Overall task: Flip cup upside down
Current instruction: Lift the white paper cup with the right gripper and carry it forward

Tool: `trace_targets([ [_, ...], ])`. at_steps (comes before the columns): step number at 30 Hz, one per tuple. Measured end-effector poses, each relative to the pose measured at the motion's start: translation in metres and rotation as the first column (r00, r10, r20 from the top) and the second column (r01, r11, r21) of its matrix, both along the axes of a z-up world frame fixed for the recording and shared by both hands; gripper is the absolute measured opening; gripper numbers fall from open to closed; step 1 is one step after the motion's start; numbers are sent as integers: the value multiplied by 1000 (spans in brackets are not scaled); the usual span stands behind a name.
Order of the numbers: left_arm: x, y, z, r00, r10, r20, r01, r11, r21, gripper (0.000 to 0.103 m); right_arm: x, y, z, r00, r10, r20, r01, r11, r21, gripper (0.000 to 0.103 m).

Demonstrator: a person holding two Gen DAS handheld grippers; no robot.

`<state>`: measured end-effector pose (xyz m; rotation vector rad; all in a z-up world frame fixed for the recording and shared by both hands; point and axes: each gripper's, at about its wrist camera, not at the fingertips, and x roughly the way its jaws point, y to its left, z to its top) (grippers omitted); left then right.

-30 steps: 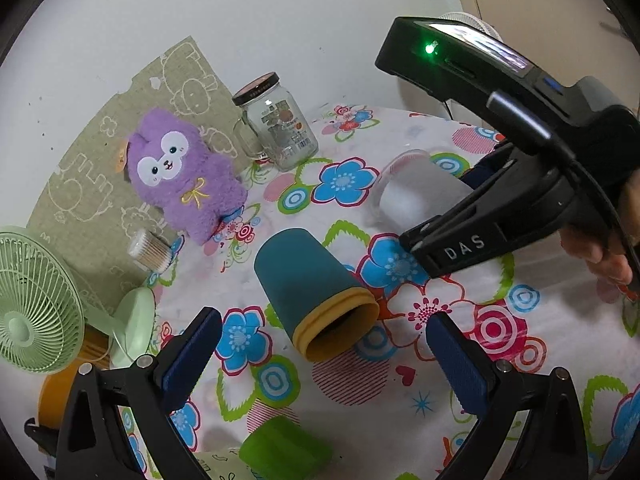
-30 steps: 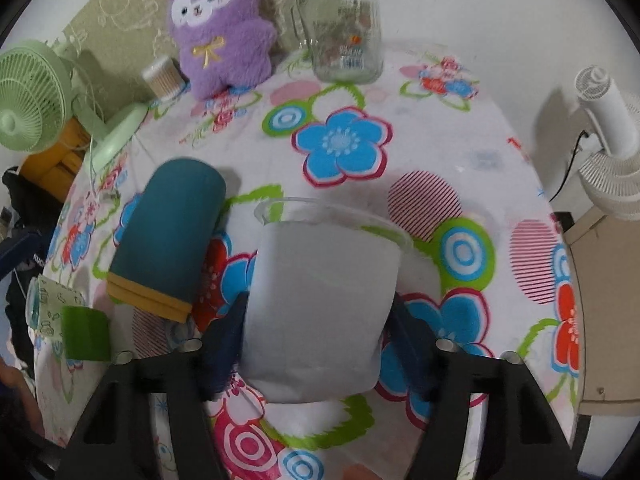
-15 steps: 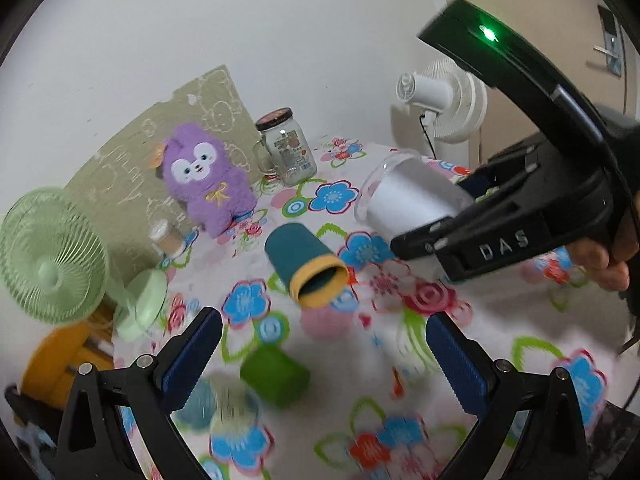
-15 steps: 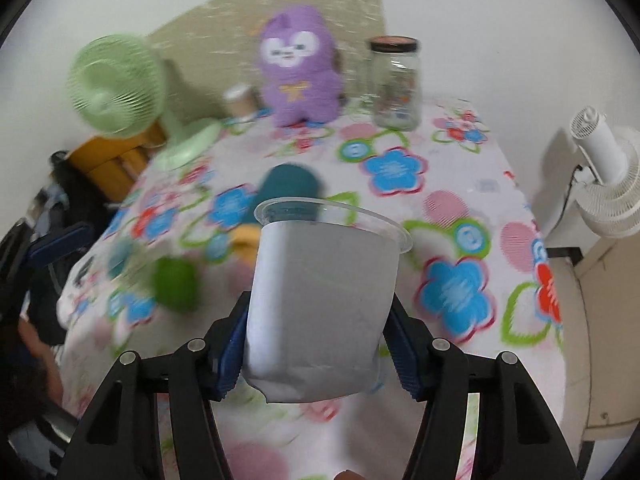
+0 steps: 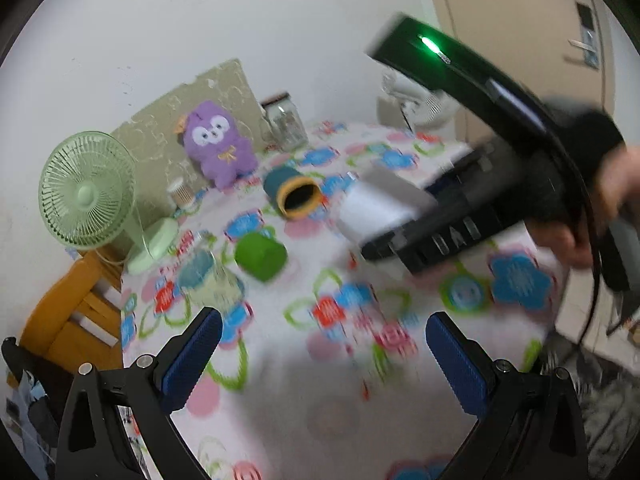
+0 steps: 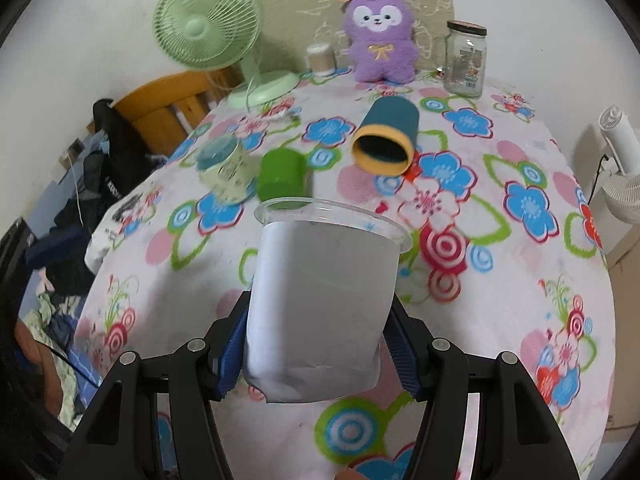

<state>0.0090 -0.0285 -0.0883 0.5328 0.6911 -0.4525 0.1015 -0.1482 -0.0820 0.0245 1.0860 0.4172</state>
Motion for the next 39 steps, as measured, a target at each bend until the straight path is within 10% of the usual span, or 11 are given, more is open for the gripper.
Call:
trace_targets([
  [18,-35,12,-36,996,60,-68,-65,995,-80,103,-19,10,-49,994,-56,-89,54,998,-25,67],
  [39,-32,1,-28,997,56,-53,-61,993,-100,103,-33,0,-7,996,-83,16,84,993,-80,94],
])
